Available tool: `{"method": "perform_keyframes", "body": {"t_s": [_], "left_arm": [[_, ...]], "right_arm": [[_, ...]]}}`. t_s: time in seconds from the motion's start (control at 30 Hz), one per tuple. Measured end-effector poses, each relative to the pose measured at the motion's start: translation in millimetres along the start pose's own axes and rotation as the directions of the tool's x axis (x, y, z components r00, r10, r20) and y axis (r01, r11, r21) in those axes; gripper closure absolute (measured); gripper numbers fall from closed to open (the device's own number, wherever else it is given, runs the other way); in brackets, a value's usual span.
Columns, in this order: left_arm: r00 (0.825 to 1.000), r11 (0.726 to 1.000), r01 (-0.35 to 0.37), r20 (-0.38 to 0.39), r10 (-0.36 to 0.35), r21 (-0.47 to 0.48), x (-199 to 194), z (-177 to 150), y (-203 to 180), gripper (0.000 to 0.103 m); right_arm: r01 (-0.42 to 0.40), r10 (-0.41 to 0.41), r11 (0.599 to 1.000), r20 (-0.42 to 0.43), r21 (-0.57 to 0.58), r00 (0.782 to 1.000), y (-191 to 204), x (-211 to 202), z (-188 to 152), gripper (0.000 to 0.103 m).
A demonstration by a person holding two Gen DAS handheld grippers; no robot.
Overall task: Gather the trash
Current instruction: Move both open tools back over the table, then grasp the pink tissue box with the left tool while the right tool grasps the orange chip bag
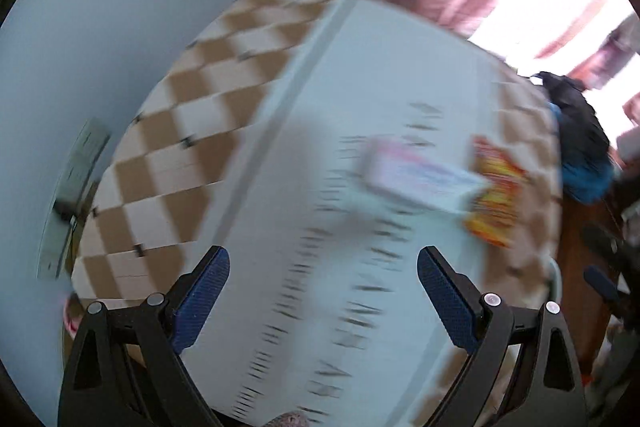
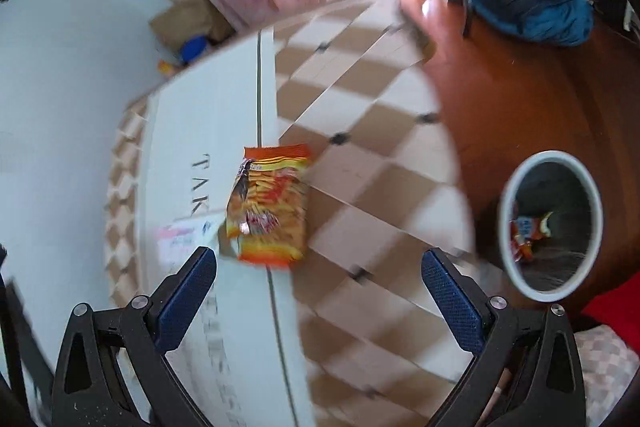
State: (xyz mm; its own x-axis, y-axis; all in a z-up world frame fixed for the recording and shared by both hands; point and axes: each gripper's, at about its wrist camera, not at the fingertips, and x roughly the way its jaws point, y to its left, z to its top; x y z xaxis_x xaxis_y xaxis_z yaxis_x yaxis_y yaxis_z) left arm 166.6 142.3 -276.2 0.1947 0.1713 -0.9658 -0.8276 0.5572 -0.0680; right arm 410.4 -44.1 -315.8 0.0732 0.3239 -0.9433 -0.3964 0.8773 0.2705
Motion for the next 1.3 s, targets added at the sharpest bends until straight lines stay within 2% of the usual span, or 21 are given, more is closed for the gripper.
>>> {"method": "perform_keyframes", "body": {"t_s": [0.1, 0.23, 0.27, 0.3, 0.33, 0.37, 0.4, 0.53, 0.63, 0.8, 0.93, 0.97, 1.0, 1.03, 1.13, 1.2, 1.3], "left_arm": [[0.999, 0.997, -0.038, -0.04, 0.036, -0.061, 25, 7, 29, 0.007], [0.995, 0.993, -0.061, -0.078, 0.053, -0.099, 45, 15, 45, 0.007], [0.995, 0.993, -0.058, -0.082, 0.05, -0.1, 47, 16, 45, 0.007], [0.996, 0.994, -0.05, -0.084, 0.042, -0.099, 48, 18, 42, 0.007], [0.996, 0.994, -0.042, -0.085, 0.034, -0.097, 47, 19, 39, 0.007], [0.996, 0.995, -0.023, -0.087, 0.015, -0.095, 45, 19, 32, 0.007], [0.996, 0.996, -0.001, -0.09, -0.007, -0.093, 42, 21, 25, 0.007], [0.987, 0.992, 0.092, -0.121, -0.103, -0.09, 37, 24, -13, 0.007], [0.974, 0.98, 0.141, -0.16, -0.162, -0.138, 47, 32, -35, 0.007], [0.933, 0.941, 0.186, -0.25, -0.259, -0.283, 79, 46, -56, 0.008], [0.93, 0.919, 0.199, -0.229, -0.287, -0.342, 81, 59, -63, 0.008], [0.933, 0.918, 0.194, -0.224, -0.282, -0.347, 82, 61, -65, 0.014], [0.941, 0.923, 0.179, -0.215, -0.262, -0.34, 82, 63, -66, 0.023], [0.947, 0.932, 0.163, -0.215, -0.24, -0.322, 82, 63, -69, 0.046], [0.968, 0.969, 0.144, -0.173, -0.18, -0.201, 76, 64, -81, 0.048], [0.984, 0.991, 0.113, -0.13, -0.121, -0.069, 67, 60, -92, 0.049], [0.996, 0.995, 0.064, -0.065, -0.059, 0.074, 53, 51, -105, 0.052]], "right_arm": [[0.051, -0.051, 0.999, -0.046, -0.007, 0.998, 31, 54, 19, 0.0], [0.105, -0.106, 0.994, -0.044, -0.026, 0.993, 55, 88, 32, 0.002], [0.117, -0.118, 0.993, -0.035, -0.037, 0.992, 58, 92, 33, 0.015], [0.13, -0.131, 0.991, -0.031, -0.044, 0.991, 59, 95, 35, 0.04], [0.164, -0.165, 0.984, -0.015, -0.063, 0.986, 60, 95, 34, 0.047], [0.169, -0.169, 0.982, 0.001, -0.081, 0.986, 61, 93, 34, 0.063], [0.17, -0.17, 0.981, 0.002, -0.097, 0.985, 58, 92, 35, 0.068], [0.198, -0.198, 0.976, 0.008, -0.091, 0.98, 24, 77, 36, 0.068], [0.211, -0.211, 0.975, 0.003, -0.063, 0.977, -8, 66, 36, 0.068], [0.219, -0.219, 0.975, -0.012, -0.029, 0.976, -43, 58, 35, 0.068], [0.216, -0.216, 0.975, -0.007, -0.045, 0.976, -47, 56, 32, 0.068], [0.217, -0.217, 0.975, -0.003, -0.048, 0.976, -47, 55, 32, 0.068], [0.217, -0.218, 0.975, 0.0, -0.051, 0.976, -47, 55, 30, 0.068], [0.212, -0.212, 0.976, 0.003, -0.053, 0.977, -47, 55, 30, 0.069], [0.193, -0.192, 0.979, 0.014, -0.066, 0.981, -43, 53, 27, 0.074], [0.182, -0.18, 0.98, 0.027, -0.076, 0.983, -40, 49, 23, 0.076], [0.148, -0.143, 0.984, 0.054, -0.094, 0.988, -38, 38, 15, 0.079]]}}
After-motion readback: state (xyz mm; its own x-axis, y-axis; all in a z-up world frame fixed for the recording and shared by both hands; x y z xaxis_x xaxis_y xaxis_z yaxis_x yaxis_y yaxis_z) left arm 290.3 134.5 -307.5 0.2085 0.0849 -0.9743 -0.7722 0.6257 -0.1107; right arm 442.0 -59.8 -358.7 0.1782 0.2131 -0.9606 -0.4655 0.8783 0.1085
